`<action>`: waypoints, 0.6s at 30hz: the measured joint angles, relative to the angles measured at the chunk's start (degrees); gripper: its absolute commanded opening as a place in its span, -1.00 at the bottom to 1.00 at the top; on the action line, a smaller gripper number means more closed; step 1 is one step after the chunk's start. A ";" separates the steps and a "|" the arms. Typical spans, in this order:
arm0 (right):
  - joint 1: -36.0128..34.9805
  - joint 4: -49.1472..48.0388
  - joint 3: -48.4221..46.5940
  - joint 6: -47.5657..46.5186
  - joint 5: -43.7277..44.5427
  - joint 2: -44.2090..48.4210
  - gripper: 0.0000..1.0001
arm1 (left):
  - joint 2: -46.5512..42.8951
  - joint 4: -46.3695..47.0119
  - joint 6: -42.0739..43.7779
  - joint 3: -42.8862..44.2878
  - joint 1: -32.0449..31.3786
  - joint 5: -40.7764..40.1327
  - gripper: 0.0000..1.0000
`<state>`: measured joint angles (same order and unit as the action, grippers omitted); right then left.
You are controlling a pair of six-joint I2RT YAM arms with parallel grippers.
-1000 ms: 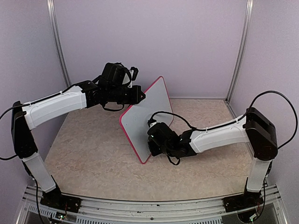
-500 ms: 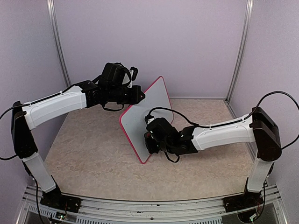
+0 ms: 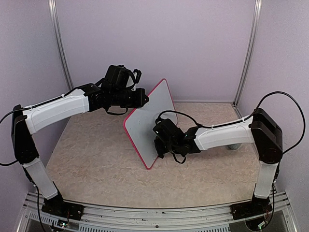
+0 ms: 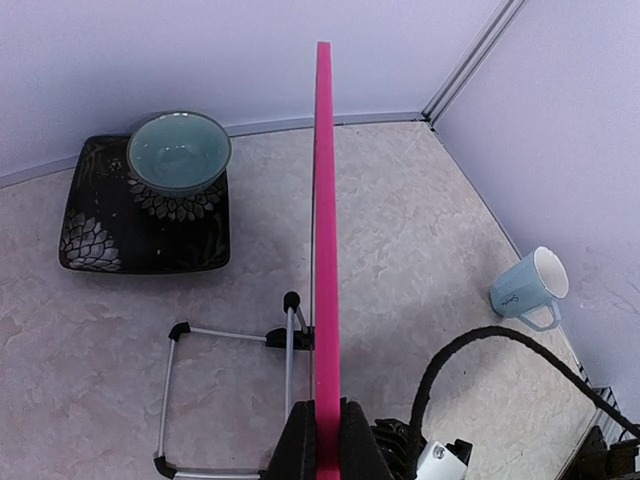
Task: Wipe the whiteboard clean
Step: Erase the whiteboard at the center of the board.
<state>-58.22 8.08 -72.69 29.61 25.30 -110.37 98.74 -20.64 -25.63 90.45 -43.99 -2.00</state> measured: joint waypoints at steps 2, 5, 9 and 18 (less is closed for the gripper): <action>-0.24 0.00 0.00 -0.26 -0.07 0.09 -0.74 | 0.00 0.00 -0.07 0.00 0.00 0.00 -1.00; -0.74 -0.31 0.39 -1.05 -0.04 0.52 -0.74 | -0.02 0.00 -0.13 0.00 0.00 0.00 -1.00; -2.78 -2.73 2.01 -2.86 -0.59 2.75 -0.73 | -0.02 0.02 -0.31 0.00 -0.02 0.04 -1.00; -6.32 -4.50 2.25 0.96 -0.46 4.74 -0.73 | -0.11 0.07 -0.17 -0.20 -0.02 0.04 -1.00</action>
<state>-64.53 3.57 -70.43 30.57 24.84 -105.62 98.63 -20.58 -25.80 90.26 -44.01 -1.96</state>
